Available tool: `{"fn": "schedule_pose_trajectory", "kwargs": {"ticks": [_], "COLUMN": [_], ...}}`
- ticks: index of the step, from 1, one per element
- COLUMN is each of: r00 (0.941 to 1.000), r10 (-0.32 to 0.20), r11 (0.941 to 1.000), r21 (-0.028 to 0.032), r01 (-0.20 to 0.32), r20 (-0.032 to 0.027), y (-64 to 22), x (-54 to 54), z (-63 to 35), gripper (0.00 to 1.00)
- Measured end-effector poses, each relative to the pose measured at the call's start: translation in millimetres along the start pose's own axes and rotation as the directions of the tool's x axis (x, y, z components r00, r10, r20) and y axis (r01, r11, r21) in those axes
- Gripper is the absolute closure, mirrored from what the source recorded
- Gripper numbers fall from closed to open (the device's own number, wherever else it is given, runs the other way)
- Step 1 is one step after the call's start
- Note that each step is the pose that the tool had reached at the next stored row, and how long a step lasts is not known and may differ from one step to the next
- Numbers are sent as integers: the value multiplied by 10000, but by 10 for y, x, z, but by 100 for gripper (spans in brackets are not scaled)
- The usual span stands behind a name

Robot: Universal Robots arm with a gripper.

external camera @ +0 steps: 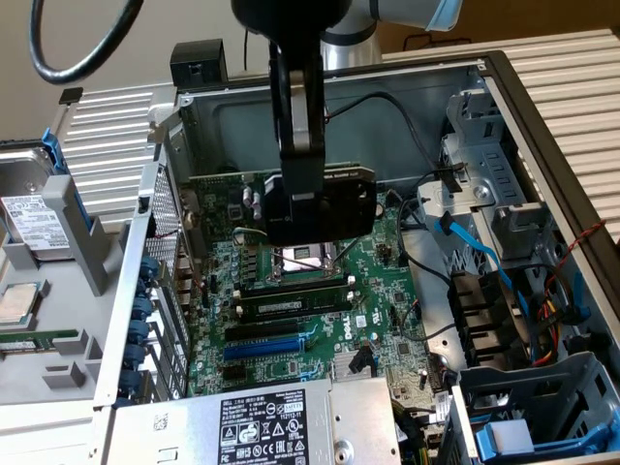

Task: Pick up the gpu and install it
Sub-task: 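Pick up the gpu and move the gpu toward the slot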

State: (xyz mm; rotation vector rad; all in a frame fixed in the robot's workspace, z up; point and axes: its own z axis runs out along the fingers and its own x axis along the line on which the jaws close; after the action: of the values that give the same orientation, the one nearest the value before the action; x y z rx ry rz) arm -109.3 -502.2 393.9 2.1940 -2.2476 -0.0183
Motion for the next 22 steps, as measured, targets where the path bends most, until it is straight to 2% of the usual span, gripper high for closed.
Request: {"fn": "schedule_pose_trajectory", "kwargs": {"ticks": [5,15,22], "r00": [10000,10000,10000], "r10": [1,13,19], "r11": [10000,10000,10000], "r21": [-1,-1,-1], "r01": [-1,-13,-19], "r20": [-1,3,2], "y": [3,2,33], "x": [-2,-6,-42], "z": [20,198,326], "gripper": [73,73,73]}}
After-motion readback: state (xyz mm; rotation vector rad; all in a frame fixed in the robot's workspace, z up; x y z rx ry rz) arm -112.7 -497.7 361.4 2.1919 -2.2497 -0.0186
